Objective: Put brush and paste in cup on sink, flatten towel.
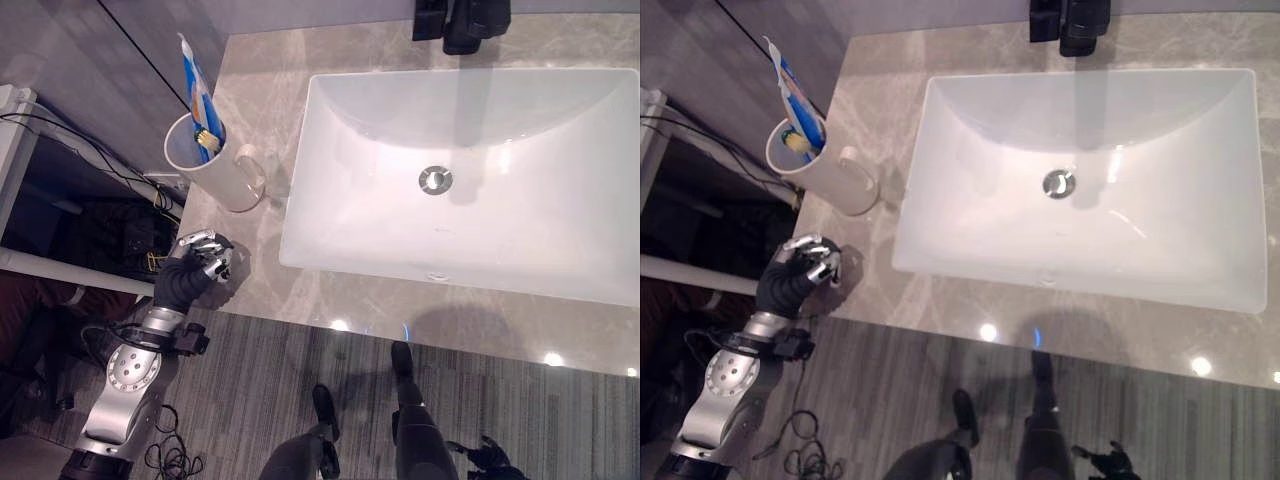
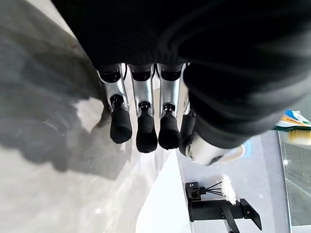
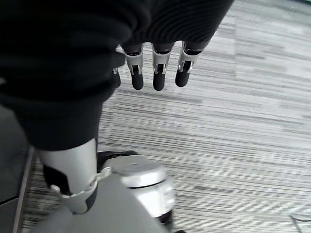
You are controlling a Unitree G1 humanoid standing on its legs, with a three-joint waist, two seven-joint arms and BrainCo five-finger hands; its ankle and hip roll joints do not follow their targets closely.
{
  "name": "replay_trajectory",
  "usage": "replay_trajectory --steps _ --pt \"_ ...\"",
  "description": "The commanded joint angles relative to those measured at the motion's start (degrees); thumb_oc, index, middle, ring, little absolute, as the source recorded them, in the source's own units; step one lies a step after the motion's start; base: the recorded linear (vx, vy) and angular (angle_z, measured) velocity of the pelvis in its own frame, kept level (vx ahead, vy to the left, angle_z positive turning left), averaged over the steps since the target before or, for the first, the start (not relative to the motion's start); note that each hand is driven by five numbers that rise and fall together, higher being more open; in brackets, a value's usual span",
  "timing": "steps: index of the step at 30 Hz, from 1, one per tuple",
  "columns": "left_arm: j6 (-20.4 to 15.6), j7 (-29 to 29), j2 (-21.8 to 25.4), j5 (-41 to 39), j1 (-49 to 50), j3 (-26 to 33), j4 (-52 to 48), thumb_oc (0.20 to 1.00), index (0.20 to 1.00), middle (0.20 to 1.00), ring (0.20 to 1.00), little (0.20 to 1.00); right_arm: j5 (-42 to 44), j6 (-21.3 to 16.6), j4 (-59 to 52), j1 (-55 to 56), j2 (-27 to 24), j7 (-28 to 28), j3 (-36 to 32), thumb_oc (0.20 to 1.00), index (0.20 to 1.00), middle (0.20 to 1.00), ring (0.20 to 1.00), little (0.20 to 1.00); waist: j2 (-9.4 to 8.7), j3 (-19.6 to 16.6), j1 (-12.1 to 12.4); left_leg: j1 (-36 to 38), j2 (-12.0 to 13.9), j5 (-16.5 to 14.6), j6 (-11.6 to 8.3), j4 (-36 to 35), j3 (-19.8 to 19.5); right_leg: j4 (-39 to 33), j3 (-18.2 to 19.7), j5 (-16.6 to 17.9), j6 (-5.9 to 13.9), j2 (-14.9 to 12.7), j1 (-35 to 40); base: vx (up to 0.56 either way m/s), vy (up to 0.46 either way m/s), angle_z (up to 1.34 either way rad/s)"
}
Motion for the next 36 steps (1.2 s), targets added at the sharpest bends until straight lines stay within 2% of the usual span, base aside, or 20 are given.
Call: replay_trajectory --steps 1,9,36 --pt "-2.8 1.8 0.8 1.5 -1.4 2.4 -1.0 0.2 0.2 0.2 0.2 0.2 1.4 -1.1 -1.2 -0.2 1.5 -1.0 3.4 1.0 1.0 1.0 1.0 1.0 -2.28 0.1 -1.3 -0.1 -3.3 0.8 -1.15 0.5 0.0 0.0 0.7 -1.9 2.28 -1.0 2.0 0.02 -0.046 -0.06" --pt "-3.2 5.0 -0.6 2.2 -3.7 3.2 1.9 0.2 0.2 0.2 0.2 0.2 1.8 -1.3 -0.9 -0.1 2.0 -1.5 4.0 1.0 1.0 1.0 1.0 1.0 -3.08 0.4 -1.6 0.1 -2.5 0.8 -1.56 0.6 0.7 0.0 1.2 -2.5 1.71 -0.1 2.1 0.01 -0.038 -0.03" --pt "-4.4 13.0 -1.0 6.3 -18.7 0.5 11.7 0.2 0.2 0.2 0.2 0.2 2.1 -1.4 0.6 -1.6 1.6 -2.6 5.5 1.0 1.0 1.0 1.0 1.0 -2.01 -0.9 -3.9 -0.8 -2.2 0.8 -1.91 0.3 1.7 0.0 1.9 -2.2 1.52 0.5 0.3 0.0 -0.002 -0.02"
